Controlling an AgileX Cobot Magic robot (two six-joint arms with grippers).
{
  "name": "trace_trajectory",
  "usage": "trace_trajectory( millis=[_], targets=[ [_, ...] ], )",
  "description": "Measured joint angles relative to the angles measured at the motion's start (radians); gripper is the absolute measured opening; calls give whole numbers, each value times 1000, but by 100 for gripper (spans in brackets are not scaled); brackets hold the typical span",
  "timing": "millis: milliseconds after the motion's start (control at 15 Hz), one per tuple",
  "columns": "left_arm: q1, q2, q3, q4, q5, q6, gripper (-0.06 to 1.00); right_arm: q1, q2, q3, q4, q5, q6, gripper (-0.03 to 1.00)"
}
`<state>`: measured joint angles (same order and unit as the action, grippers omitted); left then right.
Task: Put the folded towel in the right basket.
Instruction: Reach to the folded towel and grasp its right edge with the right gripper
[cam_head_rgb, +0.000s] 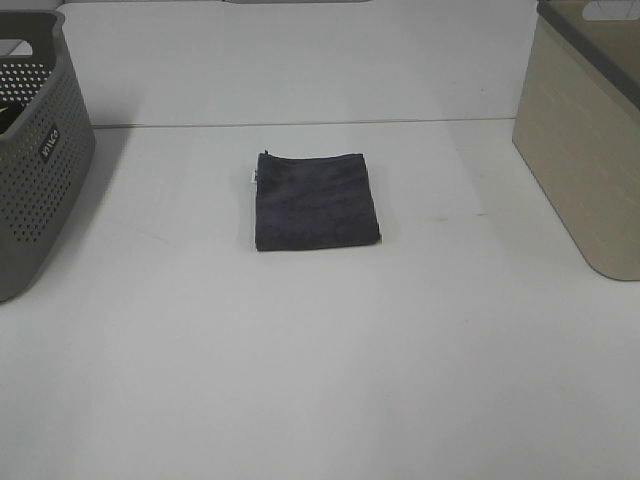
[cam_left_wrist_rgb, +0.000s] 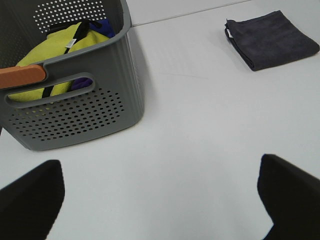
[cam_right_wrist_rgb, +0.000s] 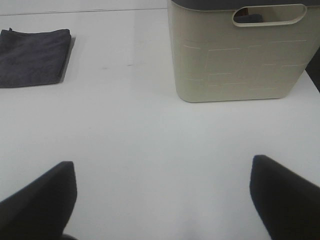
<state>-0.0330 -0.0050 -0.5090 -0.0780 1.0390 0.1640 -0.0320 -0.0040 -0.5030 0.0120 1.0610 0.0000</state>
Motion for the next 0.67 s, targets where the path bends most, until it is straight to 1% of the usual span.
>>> trace_trajectory(
  millis=[667],
  targets=[
    [0, 0, 0, 0, 0, 0, 99, 0, 0, 0, 0, 0, 0, 87]
  ],
)
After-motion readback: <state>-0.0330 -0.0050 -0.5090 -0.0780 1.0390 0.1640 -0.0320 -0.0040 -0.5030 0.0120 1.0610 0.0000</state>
